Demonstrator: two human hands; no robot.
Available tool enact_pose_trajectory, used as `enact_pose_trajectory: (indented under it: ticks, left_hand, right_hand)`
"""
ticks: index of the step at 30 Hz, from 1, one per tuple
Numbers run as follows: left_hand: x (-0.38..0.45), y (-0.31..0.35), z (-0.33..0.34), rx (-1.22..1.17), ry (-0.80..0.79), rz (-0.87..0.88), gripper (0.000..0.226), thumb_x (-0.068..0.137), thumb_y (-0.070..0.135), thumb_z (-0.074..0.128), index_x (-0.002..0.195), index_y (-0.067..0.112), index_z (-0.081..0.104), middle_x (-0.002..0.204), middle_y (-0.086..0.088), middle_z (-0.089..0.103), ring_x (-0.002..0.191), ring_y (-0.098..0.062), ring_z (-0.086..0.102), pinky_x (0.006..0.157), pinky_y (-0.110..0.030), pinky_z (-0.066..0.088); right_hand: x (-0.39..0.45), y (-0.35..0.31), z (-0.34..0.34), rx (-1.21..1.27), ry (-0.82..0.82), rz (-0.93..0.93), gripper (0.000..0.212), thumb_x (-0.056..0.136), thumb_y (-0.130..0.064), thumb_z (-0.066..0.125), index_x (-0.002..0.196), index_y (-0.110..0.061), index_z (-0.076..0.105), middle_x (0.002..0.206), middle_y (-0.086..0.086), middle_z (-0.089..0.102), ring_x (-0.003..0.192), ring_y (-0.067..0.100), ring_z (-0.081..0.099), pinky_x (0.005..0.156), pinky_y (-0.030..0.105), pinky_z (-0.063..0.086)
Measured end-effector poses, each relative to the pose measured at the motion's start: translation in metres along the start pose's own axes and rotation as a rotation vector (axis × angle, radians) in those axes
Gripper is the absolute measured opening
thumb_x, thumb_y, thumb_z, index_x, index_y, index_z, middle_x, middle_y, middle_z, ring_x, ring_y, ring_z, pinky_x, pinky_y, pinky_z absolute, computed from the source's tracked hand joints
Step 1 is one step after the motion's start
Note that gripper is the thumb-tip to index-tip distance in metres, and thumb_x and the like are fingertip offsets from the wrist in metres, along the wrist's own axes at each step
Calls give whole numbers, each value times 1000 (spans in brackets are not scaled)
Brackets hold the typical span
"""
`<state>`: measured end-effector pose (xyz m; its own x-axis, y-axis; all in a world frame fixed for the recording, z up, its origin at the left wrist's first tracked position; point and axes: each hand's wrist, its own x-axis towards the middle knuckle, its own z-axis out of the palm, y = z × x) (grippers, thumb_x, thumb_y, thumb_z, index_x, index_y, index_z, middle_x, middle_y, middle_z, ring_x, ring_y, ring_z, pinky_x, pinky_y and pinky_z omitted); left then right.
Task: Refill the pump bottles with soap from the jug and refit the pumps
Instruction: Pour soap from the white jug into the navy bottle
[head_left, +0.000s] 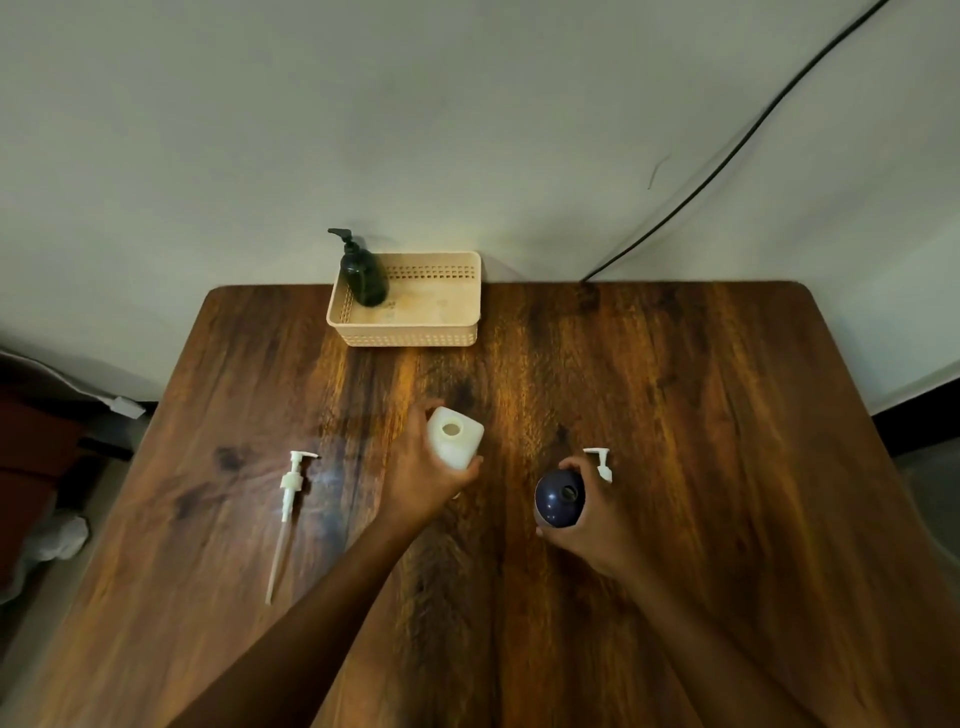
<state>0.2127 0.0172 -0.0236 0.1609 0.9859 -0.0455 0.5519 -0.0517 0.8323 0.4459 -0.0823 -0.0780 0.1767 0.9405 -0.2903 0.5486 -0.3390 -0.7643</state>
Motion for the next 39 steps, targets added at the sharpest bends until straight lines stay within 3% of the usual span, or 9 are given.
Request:
enact_pose_trajectory:
  ticks: [2,5,10,15,19,25,29,34,39]
  left_hand:
    - [2,2,-5,-4,10,-1,87,66,21,96,136,15,45,122,1,56,107,-12,58,72,-7,49]
    - [7,9,-18,8,49,13,86,63,29,98,133,19,48,121,2,59,106,-14,61,77,-22,53]
    - [12,33,-48,-31,101,63,79,65,28,97,131,23,54,118,7,62,104,-6,60,80,-13,48]
    - [23,72,-96,-54,121,159,73,66,26,97,126,27,56,116,21,59,108,1,60,83,-11,46]
    - [40,119,-148,34,125,253,69,67,35,95,126,28,60,113,15,65,101,2,63,78,-5,48]
    - [66,197,-223,147,94,374,68,65,35,92,122,31,56,112,16,63,100,-3,62,76,-17,51]
    - [79,242,-264,236,45,442,63,64,37,91,118,34,58,111,17,64,101,-8,64,78,-22,55]
    - [86,288,-296,373,-10,499,65,64,34,91,120,30,58,111,15,64,100,-8,63,80,-26,56]
    - [91,324,-313,527,-63,538,67,66,33,90,124,26,57,114,9,62,100,-12,60,76,-22,51]
  right_hand:
    - [3,-4,1,15,29,-1,88,57,-40,95,126,-45,40,127,-10,56,114,15,60,89,34,60]
    - [8,-20,-5,55,47,-19,83,58,-40,95,120,-47,40,120,-15,58,108,12,62,86,33,61]
    - [21,-66,-29,78,80,-125,78,59,-36,95,118,-44,44,117,-21,56,107,5,60,81,20,54]
    - [37,-131,-64,85,146,-279,75,57,-42,94,119,-41,52,117,-21,59,108,5,60,88,27,54]
    - [47,-186,-89,115,152,-336,80,52,-60,89,120,-50,49,118,-25,59,111,6,61,89,33,57]
    - [46,-281,-126,168,160,-436,72,54,-43,97,114,-39,56,110,-20,64,103,4,63,75,18,55]
    - [40,-332,-148,163,155,-508,73,54,-47,96,114,-39,56,111,-18,66,104,8,64,83,28,60]
    - [26,-381,-171,157,172,-592,69,55,-46,96,112,-39,59,109,-18,66,100,6,65,79,21,58]
    - [18,-411,-188,103,159,-645,71,58,-47,94,118,-38,57,114,-18,64,103,10,64,84,26,59]
